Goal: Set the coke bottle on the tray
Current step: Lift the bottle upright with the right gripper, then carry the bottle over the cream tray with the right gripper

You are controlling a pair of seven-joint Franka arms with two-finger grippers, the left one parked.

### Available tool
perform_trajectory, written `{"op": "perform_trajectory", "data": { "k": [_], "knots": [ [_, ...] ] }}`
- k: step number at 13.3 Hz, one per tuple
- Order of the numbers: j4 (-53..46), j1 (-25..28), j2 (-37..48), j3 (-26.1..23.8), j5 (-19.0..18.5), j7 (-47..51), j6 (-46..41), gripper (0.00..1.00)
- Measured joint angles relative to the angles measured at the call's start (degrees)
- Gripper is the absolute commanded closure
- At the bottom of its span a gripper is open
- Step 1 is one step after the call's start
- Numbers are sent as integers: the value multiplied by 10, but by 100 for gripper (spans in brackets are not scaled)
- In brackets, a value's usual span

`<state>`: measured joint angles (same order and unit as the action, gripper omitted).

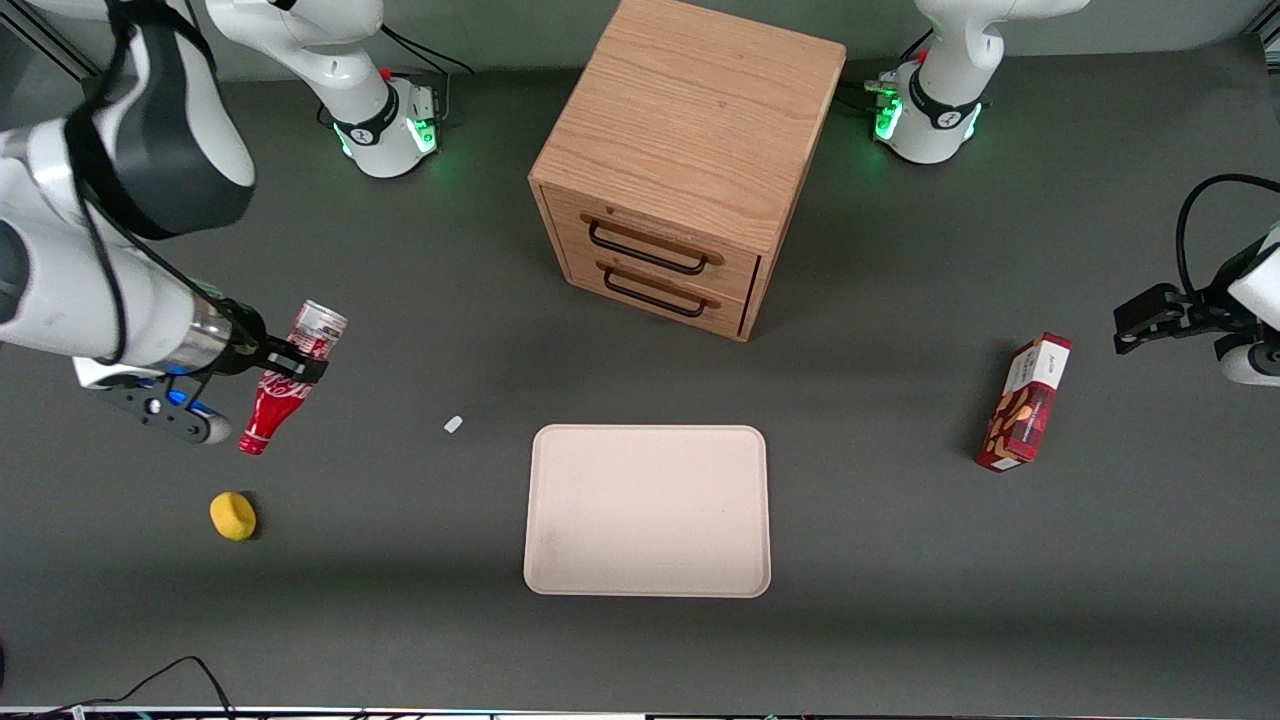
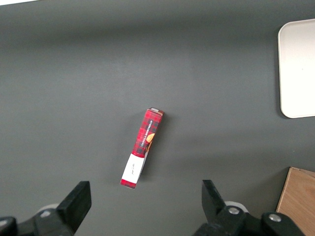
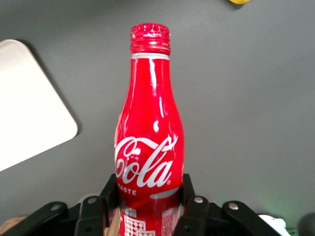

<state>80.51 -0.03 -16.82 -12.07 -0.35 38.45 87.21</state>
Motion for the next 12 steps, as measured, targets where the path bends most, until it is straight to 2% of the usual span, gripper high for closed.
{"op": "perform_trajectory", "data": {
  "k": [5, 8, 12],
  "knots": [
    [-106, 19, -99, -1, 3, -3, -10, 100],
    [-195, 81, -187, 15, 3, -3, -6, 100],
    [-234, 161, -278, 41, 3, -24, 117, 100]
  ]
}}
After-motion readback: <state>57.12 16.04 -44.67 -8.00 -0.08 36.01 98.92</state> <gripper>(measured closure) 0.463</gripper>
